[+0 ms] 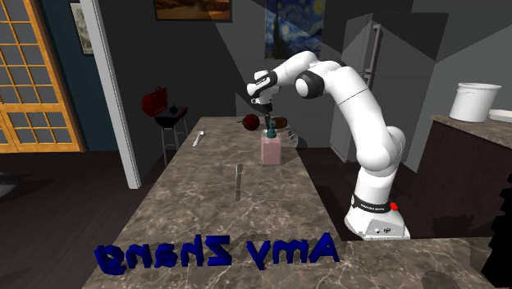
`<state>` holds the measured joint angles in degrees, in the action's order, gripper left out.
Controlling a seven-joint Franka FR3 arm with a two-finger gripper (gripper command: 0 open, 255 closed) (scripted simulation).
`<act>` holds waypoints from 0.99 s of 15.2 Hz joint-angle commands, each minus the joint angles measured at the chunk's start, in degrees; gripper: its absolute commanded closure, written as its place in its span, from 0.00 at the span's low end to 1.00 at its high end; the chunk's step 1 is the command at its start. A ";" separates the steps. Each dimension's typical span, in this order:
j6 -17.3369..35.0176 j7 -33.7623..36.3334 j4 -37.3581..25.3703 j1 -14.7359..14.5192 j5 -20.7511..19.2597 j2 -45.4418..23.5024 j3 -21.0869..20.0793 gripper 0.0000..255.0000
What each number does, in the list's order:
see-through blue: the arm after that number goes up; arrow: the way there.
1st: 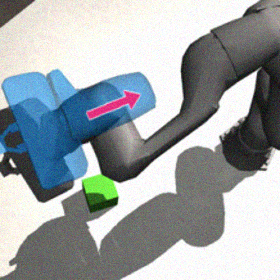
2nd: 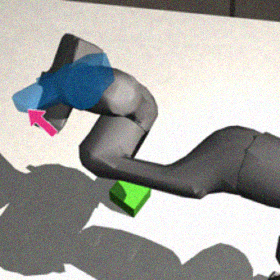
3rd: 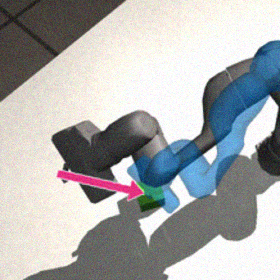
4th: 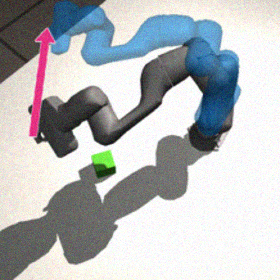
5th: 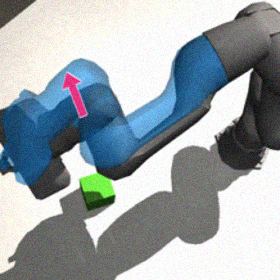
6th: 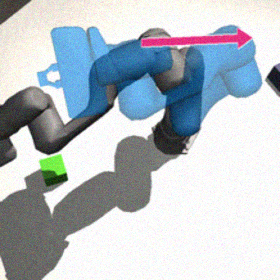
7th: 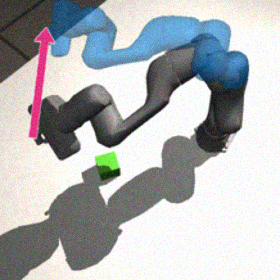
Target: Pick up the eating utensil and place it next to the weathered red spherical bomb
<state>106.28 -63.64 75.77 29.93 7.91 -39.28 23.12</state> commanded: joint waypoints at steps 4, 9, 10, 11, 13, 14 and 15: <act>-1.80 0.11 -1.61 0.06 -0.12 0.22 0.07 0.00; -7.14 0.38 -6.96 0.45 -0.29 0.30 0.16 0.00; -7.14 0.38 -6.97 0.45 -0.29 0.29 0.16 0.00; -7.14 0.38 -6.98 0.45 -0.29 0.29 0.16 0.00; -7.14 0.38 -6.98 0.45 -0.29 0.29 0.16 0.00; -7.14 0.38 -6.98 0.45 -0.29 0.29 0.16 0.00; -7.14 0.38 -6.98 0.45 -0.29 0.29 0.16 0.00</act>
